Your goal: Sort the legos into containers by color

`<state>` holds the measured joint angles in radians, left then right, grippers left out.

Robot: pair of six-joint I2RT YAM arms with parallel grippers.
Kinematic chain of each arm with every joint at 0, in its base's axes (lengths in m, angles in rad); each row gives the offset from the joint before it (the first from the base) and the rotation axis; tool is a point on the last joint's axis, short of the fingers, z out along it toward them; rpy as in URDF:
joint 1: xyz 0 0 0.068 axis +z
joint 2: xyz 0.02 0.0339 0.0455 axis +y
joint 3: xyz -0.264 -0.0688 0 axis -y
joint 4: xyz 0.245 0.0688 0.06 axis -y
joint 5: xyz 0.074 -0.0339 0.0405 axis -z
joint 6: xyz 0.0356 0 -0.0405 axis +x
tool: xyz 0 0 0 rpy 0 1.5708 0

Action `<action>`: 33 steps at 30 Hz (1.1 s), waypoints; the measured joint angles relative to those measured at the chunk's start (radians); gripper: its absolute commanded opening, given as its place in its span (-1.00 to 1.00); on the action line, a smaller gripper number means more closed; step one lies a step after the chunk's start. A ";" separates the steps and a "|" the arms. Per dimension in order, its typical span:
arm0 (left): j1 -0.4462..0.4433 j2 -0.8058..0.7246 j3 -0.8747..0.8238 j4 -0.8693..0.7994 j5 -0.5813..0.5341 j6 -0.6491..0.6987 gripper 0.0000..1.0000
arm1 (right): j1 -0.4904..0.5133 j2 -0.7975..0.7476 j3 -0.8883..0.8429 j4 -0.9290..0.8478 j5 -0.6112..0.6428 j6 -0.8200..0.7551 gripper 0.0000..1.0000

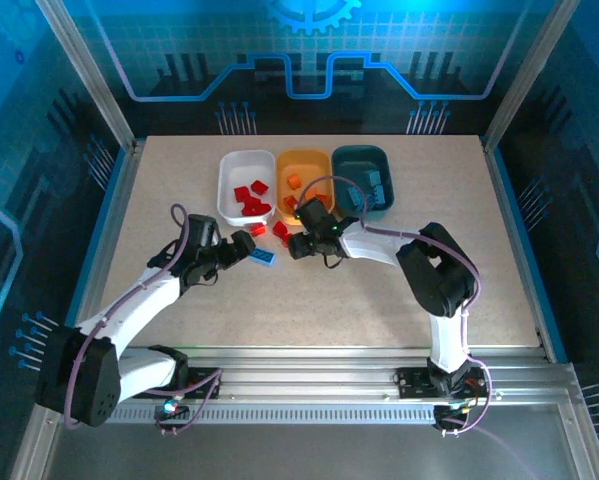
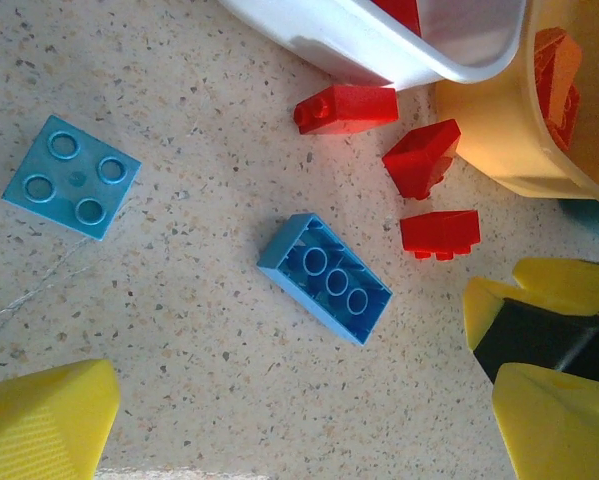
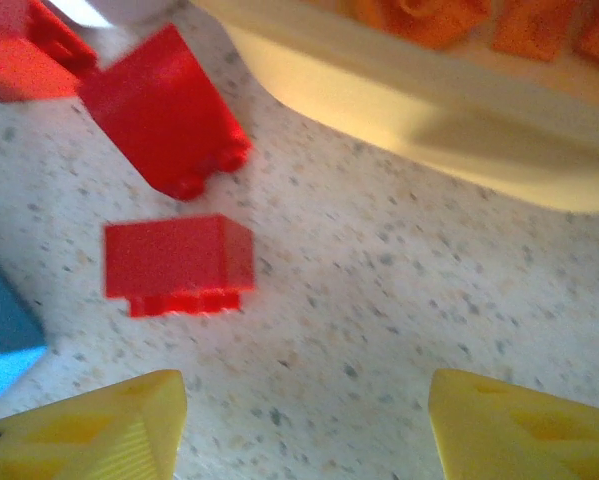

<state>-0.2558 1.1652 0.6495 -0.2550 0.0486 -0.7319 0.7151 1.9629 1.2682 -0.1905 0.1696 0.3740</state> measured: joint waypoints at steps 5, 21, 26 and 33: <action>0.000 0.001 0.000 -0.001 0.000 0.000 0.95 | 0.009 0.068 0.074 0.017 -0.056 0.000 0.40; 0.025 -0.024 0.000 -0.010 0.000 0.010 0.97 | 0.035 0.172 0.179 -0.017 0.047 0.003 -0.32; 0.060 -0.053 -0.006 -0.028 0.009 0.028 0.98 | 0.084 0.089 0.140 -0.039 0.062 -0.005 -0.31; 0.174 -0.121 -0.058 -0.031 0.080 0.024 0.98 | 0.087 0.094 0.336 -0.064 0.060 -0.040 -0.31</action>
<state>-0.0818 1.0447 0.5915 -0.2859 0.1291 -0.7074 0.8024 2.0567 1.6047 -0.2550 0.2291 0.3336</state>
